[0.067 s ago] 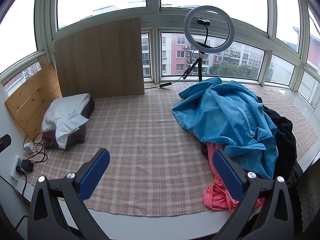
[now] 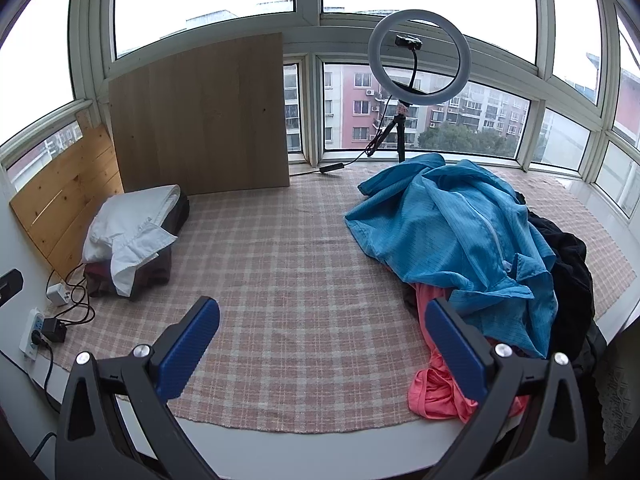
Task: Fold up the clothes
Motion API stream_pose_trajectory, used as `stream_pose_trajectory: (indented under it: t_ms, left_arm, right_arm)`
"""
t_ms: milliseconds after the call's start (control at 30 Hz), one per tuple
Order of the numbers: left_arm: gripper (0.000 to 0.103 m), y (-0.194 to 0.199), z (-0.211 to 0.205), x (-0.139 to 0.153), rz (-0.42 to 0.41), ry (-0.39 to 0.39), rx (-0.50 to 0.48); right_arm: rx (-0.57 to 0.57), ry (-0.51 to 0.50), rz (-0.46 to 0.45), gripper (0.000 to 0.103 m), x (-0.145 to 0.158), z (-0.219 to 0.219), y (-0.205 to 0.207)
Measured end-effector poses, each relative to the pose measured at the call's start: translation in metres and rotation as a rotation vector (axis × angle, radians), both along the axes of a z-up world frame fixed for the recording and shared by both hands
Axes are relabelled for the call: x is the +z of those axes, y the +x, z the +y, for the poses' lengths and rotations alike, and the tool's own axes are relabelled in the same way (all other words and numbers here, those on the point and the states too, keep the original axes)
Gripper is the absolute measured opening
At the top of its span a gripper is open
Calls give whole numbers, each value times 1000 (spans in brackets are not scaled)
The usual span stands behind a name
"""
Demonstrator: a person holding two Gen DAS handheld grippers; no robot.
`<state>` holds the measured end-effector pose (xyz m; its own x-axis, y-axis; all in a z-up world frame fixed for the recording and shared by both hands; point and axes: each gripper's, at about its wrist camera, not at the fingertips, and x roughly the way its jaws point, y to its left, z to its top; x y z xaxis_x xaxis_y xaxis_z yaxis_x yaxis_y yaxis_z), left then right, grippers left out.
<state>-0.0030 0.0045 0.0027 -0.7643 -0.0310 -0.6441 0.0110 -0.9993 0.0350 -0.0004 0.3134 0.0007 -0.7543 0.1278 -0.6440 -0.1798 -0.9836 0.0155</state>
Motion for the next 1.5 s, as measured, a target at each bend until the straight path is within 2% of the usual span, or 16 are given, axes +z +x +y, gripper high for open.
stream_pose_trajectory:
  t_ms: [133,267,533,767,1167,1367,1500]
  left_arm:
    - [102,-10,11,-6,-33,1,-10]
    - [102,-15,10,-15,-64,35,-45]
    - [102,-25,22,-27,-94,27,-107]
    - [102,-34,48,-34,-110,35,-224]
    - [102,-33,135,-41,-135,38,-453]
    - [102,-28,181,-40,-128,16,-496]
    - [102,-31,214,-39,-121,7,-478]
  right_arm:
    - [-6,-14,4,103,0,1,2]
    - [-24,-12,23,103,-5,-5,6]
    - [-88,-10,-23,103,-18,10,5]
    - [-166,-22,-35,103,-25,30,25]
    - [-337,-3,-39,103,-23,91,76]
    - [-361,2,-34,103,-22,124,87]
    - [-333,8,-21,103,-23,149,85]
